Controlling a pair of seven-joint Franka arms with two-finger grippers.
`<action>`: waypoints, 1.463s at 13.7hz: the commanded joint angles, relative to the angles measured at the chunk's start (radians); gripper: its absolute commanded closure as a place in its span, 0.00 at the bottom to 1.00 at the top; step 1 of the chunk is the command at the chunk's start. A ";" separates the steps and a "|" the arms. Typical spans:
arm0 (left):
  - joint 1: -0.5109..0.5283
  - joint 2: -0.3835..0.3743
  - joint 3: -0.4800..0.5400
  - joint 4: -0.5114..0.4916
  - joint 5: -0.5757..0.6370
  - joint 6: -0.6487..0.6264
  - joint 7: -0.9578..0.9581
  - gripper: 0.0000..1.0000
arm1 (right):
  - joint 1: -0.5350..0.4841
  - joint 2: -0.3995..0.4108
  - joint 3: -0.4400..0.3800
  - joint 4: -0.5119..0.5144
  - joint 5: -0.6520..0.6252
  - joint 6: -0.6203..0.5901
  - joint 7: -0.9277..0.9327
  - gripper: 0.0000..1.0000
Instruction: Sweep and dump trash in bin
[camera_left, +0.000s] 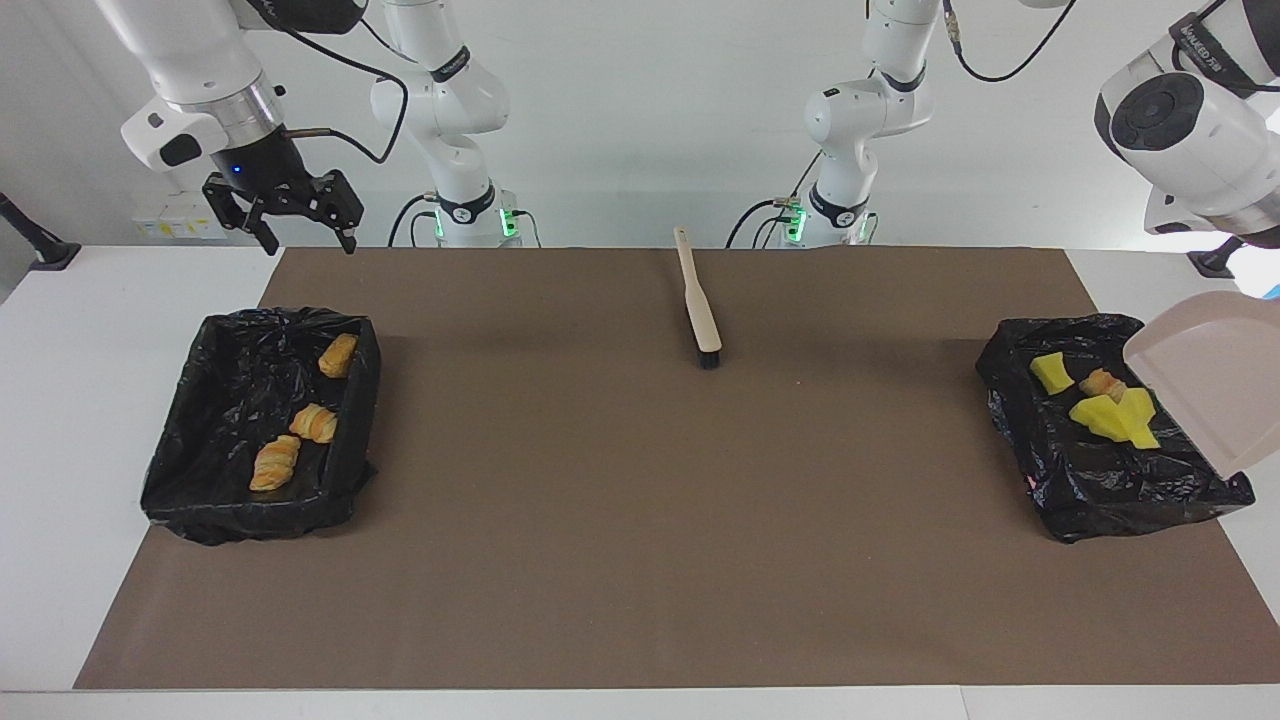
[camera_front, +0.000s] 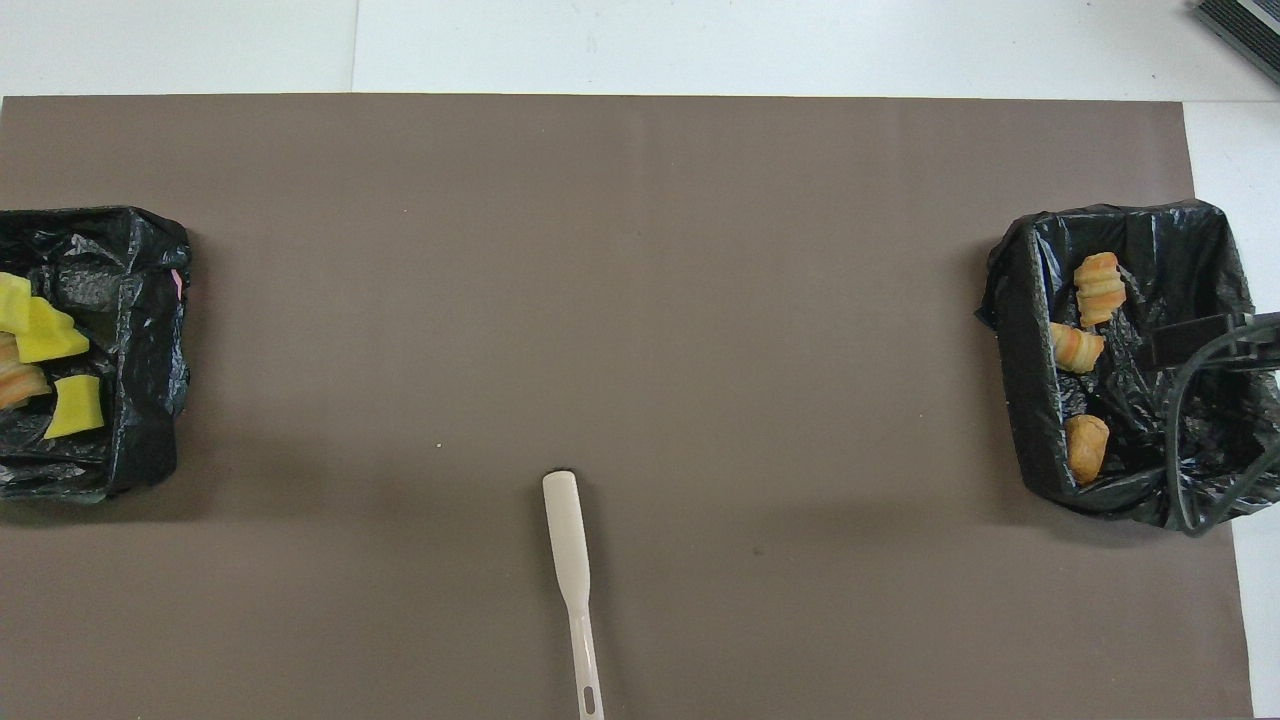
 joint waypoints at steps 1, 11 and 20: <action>0.004 0.008 0.012 0.021 -0.088 -0.021 -0.060 1.00 | -0.001 -0.017 0.004 -0.021 0.008 0.013 0.022 0.00; 0.091 -0.008 0.022 0.134 -0.726 -0.076 -0.111 1.00 | -0.001 -0.017 0.004 -0.021 0.008 0.013 0.022 0.00; -0.241 -0.013 -0.047 0.030 -0.966 -0.178 -0.963 1.00 | -0.001 -0.017 0.004 -0.021 0.008 0.013 0.022 0.00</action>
